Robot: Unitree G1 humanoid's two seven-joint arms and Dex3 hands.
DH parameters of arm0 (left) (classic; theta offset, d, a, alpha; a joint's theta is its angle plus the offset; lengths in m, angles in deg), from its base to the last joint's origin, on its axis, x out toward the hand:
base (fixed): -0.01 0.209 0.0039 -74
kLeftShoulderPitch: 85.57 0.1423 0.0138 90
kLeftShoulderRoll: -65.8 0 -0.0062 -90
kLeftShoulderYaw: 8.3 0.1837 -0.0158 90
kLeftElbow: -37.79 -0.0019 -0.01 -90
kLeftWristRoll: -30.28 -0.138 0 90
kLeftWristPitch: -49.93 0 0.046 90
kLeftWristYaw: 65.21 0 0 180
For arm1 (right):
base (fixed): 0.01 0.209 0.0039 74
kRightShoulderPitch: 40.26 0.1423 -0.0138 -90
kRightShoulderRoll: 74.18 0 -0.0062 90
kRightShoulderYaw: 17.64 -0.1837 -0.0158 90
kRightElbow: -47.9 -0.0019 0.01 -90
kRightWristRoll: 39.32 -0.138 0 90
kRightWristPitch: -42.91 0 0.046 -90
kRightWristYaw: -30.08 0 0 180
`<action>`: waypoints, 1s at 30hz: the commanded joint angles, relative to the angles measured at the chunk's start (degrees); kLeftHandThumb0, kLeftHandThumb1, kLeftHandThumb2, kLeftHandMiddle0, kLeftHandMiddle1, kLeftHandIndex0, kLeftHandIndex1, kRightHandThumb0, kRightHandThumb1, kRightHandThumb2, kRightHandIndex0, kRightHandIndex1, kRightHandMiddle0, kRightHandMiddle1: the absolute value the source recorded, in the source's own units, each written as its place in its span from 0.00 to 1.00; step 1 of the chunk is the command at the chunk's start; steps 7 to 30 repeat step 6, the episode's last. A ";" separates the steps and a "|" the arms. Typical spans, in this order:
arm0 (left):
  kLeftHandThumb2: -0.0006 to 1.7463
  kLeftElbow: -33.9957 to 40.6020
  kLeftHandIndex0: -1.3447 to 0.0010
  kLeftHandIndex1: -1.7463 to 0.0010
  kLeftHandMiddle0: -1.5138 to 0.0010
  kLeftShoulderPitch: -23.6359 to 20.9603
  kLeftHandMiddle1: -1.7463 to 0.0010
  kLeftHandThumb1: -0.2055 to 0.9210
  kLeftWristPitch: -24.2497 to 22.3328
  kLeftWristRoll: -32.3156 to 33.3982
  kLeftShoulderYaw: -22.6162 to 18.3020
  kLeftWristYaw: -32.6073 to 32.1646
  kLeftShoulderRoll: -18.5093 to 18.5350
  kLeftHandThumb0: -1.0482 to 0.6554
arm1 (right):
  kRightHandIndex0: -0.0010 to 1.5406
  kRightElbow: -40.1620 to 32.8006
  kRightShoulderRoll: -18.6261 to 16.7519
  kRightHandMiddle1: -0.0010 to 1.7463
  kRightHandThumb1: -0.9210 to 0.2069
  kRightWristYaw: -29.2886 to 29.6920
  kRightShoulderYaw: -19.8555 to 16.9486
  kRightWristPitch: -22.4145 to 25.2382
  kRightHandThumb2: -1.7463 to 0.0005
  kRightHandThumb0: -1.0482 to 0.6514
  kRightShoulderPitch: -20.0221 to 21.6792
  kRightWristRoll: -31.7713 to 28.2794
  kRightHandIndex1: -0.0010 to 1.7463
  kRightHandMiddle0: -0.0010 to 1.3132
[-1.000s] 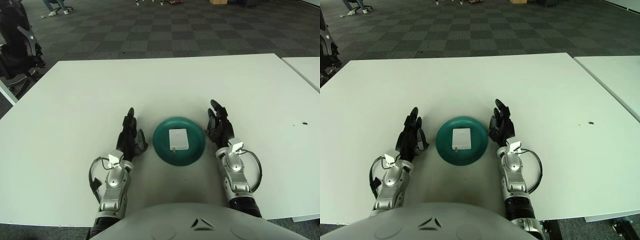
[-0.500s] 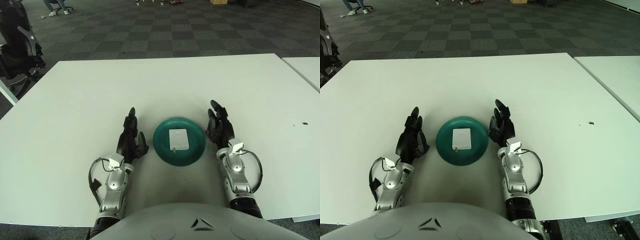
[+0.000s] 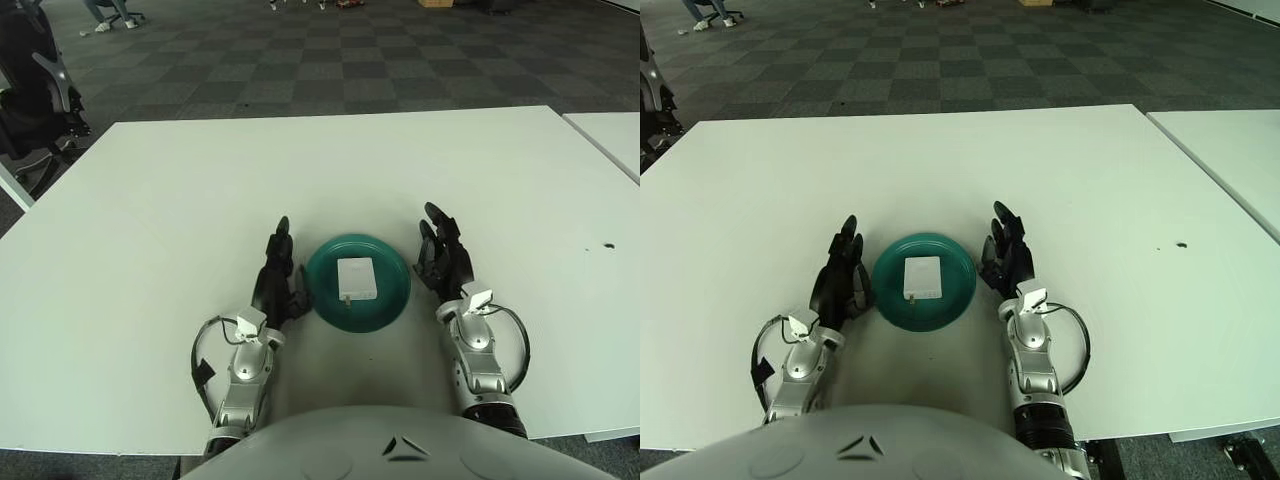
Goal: Put the charger into the plate.
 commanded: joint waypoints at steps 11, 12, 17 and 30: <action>0.61 0.51 1.00 0.91 0.98 1.91 1.00 1.00 -3.12 -0.55 0.08 -0.23 0.96 0.05 | 0.13 3.50 -0.41 0.28 0.00 -0.03 -0.79 7.75 0.54 0.12 -6.55 -1.43 0.01 0.00; 0.61 0.51 1.00 0.91 0.98 1.91 1.00 1.00 -3.12 -0.55 0.08 -0.23 0.96 0.05 | 0.13 3.50 -0.41 0.28 0.00 -0.03 -0.79 7.75 0.54 0.12 -6.55 -1.43 0.01 0.00; 0.61 0.51 1.00 0.91 0.98 1.91 1.00 1.00 -3.12 -0.55 0.08 -0.23 0.96 0.05 | 0.13 3.50 -0.41 0.28 0.00 -0.03 -0.79 7.75 0.54 0.12 -6.55 -1.43 0.01 0.00; 0.61 0.51 1.00 0.91 0.98 1.91 1.00 1.00 -3.12 -0.55 0.08 -0.23 0.96 0.05 | 0.13 3.50 -0.41 0.28 0.00 -0.03 -0.79 7.75 0.54 0.12 -6.55 -1.43 0.01 0.00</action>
